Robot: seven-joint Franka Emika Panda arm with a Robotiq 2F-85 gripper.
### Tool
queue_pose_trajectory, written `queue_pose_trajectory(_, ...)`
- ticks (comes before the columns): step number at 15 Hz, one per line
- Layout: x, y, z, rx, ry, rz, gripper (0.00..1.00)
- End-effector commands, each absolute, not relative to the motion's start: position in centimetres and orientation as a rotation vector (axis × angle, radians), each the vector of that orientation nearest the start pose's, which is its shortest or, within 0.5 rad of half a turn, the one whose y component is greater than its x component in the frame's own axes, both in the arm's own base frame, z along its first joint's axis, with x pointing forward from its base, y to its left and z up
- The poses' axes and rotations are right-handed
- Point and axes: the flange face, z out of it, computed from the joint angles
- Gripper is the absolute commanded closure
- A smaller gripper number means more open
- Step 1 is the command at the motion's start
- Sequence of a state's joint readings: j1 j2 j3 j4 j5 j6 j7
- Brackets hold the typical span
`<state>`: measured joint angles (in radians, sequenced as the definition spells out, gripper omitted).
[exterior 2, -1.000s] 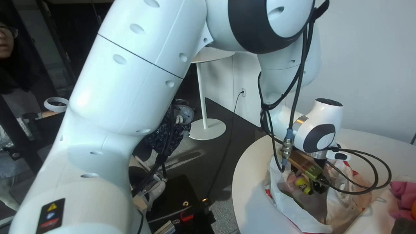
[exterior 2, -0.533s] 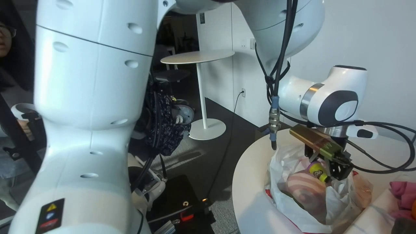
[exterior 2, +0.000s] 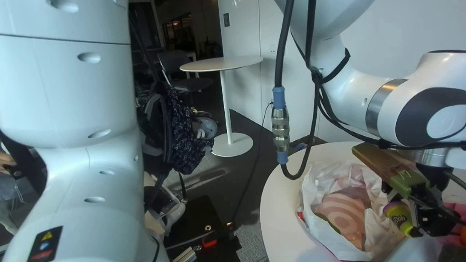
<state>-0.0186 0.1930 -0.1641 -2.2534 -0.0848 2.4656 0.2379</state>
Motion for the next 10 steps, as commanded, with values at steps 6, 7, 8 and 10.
queue_pose_trajectory(6,51.6,-15.5,28.4,-3.151,0.876,-0.123,0.69)
queue_pose_trajectory(7,51.5,-15.9,28.2,-3.148,0.901,-0.119,0.69)
queue_pose_trajectory(8,51.4,-16.4,27.9,-3.146,0.925,-0.109,0.69)
queue_pose_trajectory(10,51.4,-16.9,27.4,-3.142,0.953,-0.101,0.69)
